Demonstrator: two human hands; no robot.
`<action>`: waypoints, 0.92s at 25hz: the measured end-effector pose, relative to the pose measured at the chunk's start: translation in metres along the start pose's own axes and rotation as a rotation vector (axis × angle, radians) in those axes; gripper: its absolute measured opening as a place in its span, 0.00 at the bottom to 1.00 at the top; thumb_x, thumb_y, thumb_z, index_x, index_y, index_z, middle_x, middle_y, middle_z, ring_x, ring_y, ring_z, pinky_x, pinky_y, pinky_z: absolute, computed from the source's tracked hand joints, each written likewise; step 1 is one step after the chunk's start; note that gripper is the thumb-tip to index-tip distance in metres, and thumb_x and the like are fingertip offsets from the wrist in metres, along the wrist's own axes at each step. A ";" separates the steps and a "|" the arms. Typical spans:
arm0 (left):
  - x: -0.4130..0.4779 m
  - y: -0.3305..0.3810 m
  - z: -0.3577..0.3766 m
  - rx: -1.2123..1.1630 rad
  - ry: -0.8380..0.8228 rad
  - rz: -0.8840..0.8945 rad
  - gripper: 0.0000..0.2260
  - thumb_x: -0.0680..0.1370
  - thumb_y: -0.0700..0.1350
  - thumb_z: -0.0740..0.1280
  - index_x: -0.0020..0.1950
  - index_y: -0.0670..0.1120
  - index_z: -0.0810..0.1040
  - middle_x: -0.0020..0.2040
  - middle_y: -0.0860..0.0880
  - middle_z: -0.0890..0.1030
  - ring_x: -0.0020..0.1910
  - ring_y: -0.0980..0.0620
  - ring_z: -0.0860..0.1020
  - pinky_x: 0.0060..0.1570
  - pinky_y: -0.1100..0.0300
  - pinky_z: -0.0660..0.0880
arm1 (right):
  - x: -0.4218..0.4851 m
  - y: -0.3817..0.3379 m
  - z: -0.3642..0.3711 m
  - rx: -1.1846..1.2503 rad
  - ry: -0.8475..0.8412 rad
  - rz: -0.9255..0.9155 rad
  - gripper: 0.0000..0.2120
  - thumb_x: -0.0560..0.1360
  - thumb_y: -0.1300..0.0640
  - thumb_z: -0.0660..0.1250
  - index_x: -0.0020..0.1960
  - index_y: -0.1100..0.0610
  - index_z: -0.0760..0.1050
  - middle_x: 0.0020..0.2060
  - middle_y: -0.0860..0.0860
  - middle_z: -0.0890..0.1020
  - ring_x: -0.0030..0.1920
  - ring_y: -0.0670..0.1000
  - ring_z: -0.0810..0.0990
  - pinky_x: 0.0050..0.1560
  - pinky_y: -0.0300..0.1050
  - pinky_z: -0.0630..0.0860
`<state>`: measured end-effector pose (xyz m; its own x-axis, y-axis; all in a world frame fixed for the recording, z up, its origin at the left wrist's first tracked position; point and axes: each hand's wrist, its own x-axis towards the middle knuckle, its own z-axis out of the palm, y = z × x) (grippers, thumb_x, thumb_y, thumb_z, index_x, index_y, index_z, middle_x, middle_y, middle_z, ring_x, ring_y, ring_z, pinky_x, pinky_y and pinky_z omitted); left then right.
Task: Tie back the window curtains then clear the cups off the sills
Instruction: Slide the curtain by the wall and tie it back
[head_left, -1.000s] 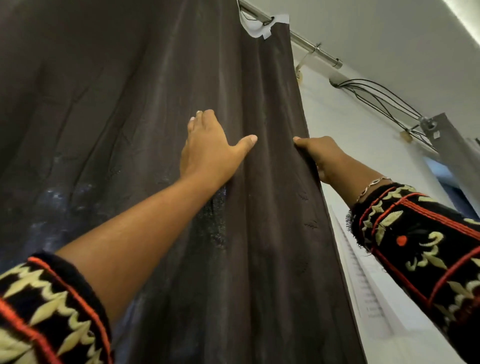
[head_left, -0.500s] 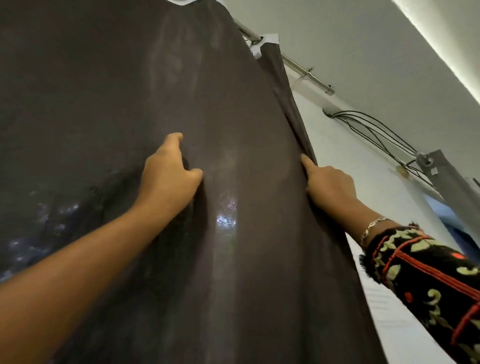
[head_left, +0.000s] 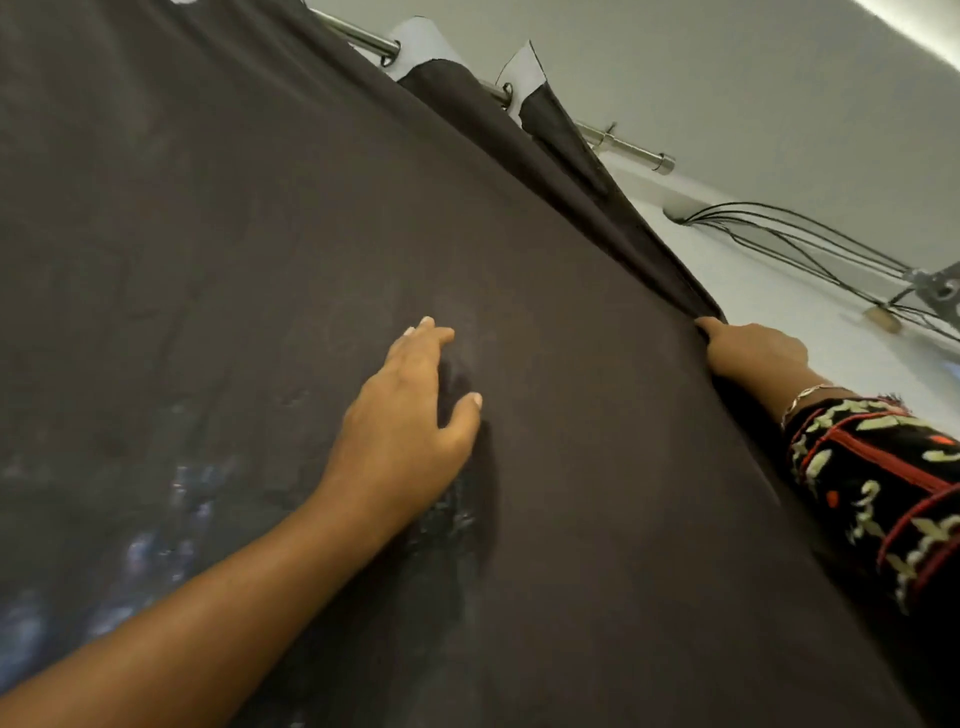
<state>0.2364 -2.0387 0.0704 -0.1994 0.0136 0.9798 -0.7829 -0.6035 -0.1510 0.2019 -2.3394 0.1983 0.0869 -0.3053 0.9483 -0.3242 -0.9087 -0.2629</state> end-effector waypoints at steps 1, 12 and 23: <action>-0.002 0.002 0.001 0.034 -0.024 -0.003 0.24 0.77 0.46 0.63 0.71 0.49 0.61 0.75 0.54 0.57 0.73 0.55 0.58 0.66 0.60 0.60 | 0.004 0.007 0.003 0.030 -0.042 0.022 0.24 0.79 0.60 0.50 0.74 0.45 0.56 0.65 0.61 0.71 0.63 0.63 0.71 0.61 0.53 0.67; -0.010 0.065 -0.040 0.273 0.026 -0.218 0.27 0.74 0.60 0.58 0.69 0.47 0.66 0.66 0.49 0.72 0.64 0.51 0.70 0.54 0.62 0.64 | -0.074 -0.012 0.033 1.168 -0.040 -0.055 0.29 0.76 0.52 0.65 0.73 0.59 0.59 0.62 0.61 0.74 0.58 0.60 0.75 0.58 0.47 0.71; 0.016 0.133 -0.097 0.099 0.013 -0.629 0.51 0.54 0.75 0.67 0.67 0.44 0.67 0.59 0.47 0.76 0.53 0.47 0.78 0.54 0.50 0.76 | -0.112 -0.051 -0.042 1.454 -0.134 -0.272 0.05 0.72 0.61 0.67 0.45 0.62 0.78 0.43 0.61 0.81 0.45 0.60 0.80 0.49 0.53 0.76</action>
<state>0.0715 -2.0412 0.0528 0.2733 0.3984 0.8756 -0.6948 -0.5477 0.4661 0.1695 -2.2468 0.1132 0.0990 -0.0333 0.9945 0.9118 -0.3971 -0.1041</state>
